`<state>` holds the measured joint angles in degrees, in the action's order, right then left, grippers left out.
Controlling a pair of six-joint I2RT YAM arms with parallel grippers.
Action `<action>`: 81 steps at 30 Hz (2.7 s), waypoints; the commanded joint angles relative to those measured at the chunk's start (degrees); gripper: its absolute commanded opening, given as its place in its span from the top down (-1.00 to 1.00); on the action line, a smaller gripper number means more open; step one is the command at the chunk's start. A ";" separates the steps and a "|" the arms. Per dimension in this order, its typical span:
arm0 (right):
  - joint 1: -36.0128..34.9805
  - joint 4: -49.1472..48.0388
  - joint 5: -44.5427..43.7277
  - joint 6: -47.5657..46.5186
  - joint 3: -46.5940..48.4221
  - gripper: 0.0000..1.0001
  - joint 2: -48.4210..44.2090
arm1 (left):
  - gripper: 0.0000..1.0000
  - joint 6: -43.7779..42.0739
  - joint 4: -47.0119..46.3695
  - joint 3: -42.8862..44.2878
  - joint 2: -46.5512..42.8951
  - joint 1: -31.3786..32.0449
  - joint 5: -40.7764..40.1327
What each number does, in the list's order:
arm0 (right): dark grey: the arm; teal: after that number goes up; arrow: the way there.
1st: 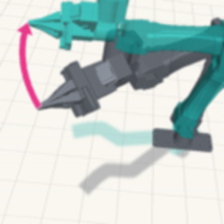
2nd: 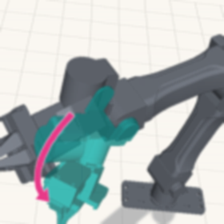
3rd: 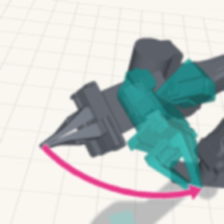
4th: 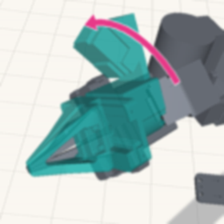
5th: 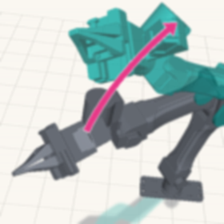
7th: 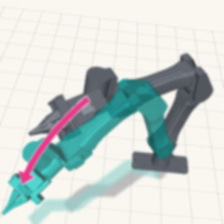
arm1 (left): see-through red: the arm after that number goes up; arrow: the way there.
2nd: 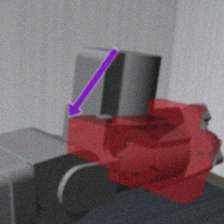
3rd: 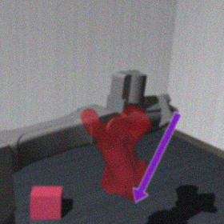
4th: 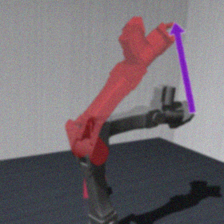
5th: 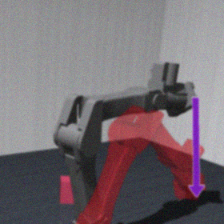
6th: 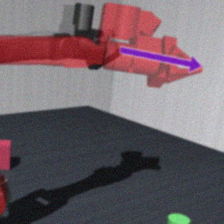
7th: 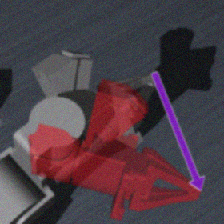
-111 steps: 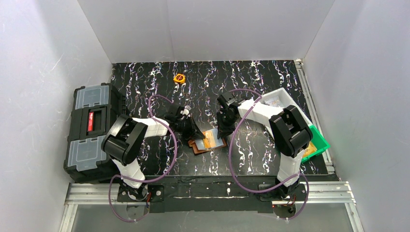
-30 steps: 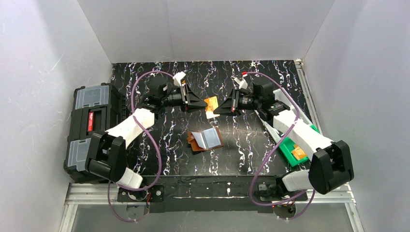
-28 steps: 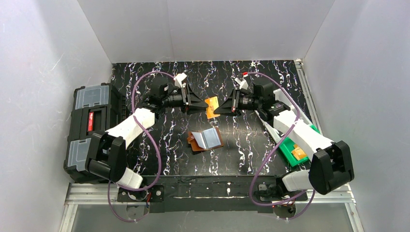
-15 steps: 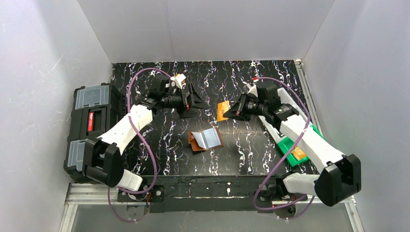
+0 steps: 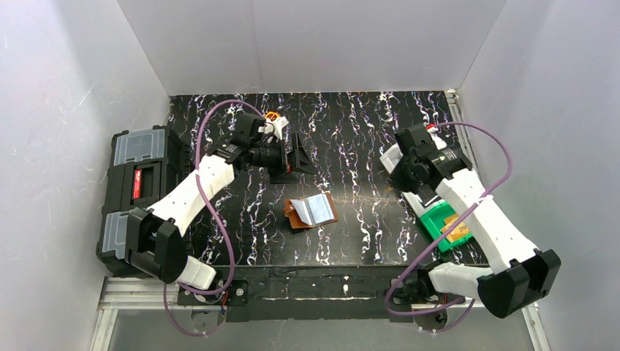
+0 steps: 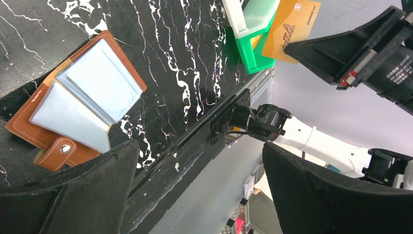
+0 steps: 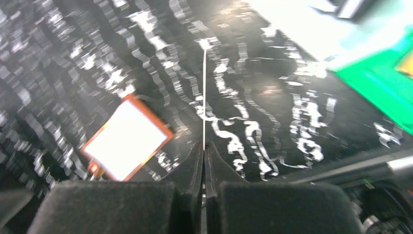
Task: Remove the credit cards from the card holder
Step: Place the credit card in the storage box, then remove the credit card from the card holder.
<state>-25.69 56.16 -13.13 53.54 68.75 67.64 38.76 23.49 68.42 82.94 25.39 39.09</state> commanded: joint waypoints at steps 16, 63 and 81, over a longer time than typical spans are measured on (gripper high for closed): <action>17.77 34.60 -26.60 19.83 1.51 0.97 11.29 | -0.96 -3.65 6.11 5.29 1.84 2.47 -0.16; 9.56 -9.57 14.37 -10.92 -2.22 -0.97 1.61 | -0.97 -0.03 4.01 -5.45 -0.39 6.16 -13.99; -3.75 -26.28 27.60 -8.87 -1.92 -0.47 19.14 | 0.20 6.70 -7.57 -11.63 5.85 9.33 -16.12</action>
<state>-28.23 34.87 11.07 43.72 66.74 85.25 45.25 15.33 56.84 87.02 34.39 24.67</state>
